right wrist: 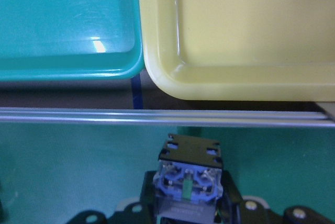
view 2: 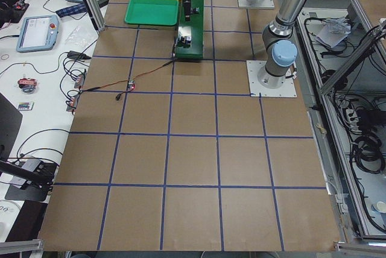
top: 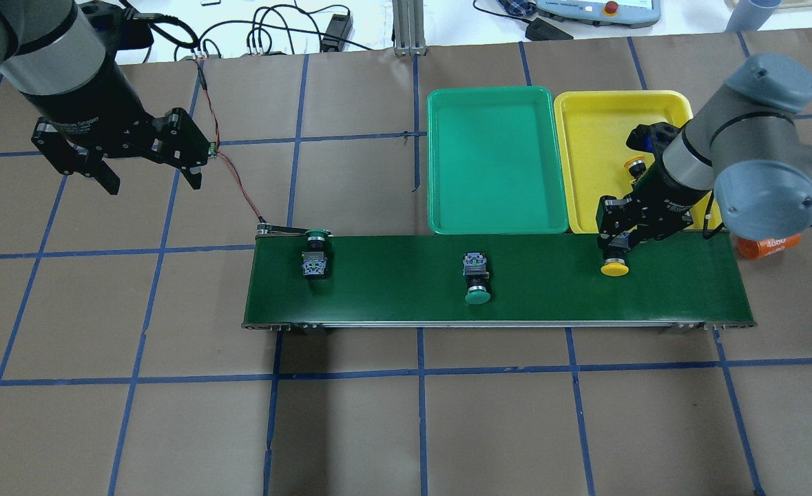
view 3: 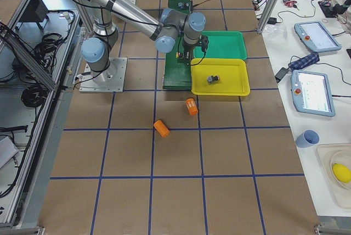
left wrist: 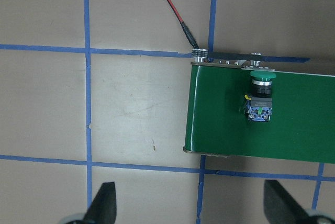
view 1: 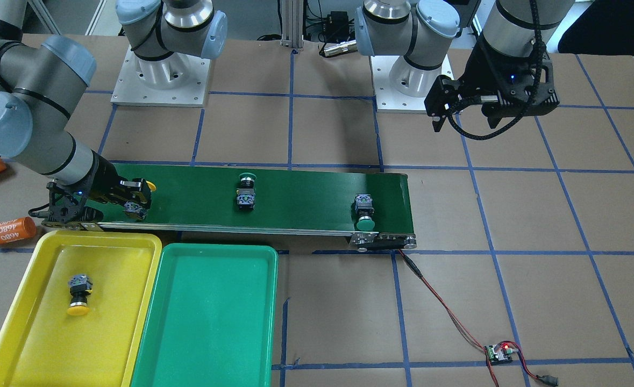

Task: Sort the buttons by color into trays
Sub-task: 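Carry yellow button into yellow tray with right gripper while left rises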

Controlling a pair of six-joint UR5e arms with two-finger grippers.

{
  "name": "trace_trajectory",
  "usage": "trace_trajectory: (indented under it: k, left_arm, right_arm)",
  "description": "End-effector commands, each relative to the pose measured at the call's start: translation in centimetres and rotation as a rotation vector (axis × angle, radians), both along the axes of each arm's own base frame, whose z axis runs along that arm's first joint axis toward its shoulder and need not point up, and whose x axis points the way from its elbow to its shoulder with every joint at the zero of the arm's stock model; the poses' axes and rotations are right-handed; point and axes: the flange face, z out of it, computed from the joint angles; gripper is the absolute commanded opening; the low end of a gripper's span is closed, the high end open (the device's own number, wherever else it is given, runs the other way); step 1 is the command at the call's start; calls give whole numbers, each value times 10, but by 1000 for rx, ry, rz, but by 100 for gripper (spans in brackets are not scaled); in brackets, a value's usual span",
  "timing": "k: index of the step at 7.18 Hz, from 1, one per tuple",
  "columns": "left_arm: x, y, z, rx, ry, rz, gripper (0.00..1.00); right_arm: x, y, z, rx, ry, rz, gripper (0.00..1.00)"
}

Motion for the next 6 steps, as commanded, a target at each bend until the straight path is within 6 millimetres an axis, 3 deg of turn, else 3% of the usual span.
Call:
trace_trajectory:
  k: [1,3,4,5,6]
  left_arm:
    - [-1,6,7,-12,3,-1,100]
    - [-1,9,7,-4,1,0,100]
    - [-1,10,7,2,-2,0,100]
    - [-1,9,6,4,1,-1,100]
    - [0,8,4,5,7,4,100]
  right_arm:
    - [-16,-52,23,-56,26,53,0]
    - [-42,-135,-4,-64,26,50,2]
    - [-44,-143,-18,-42,22,43,47]
    - [-44,-141,-18,-35,24,42,84]
    - [-44,-137,-12,-23,22,42,100]
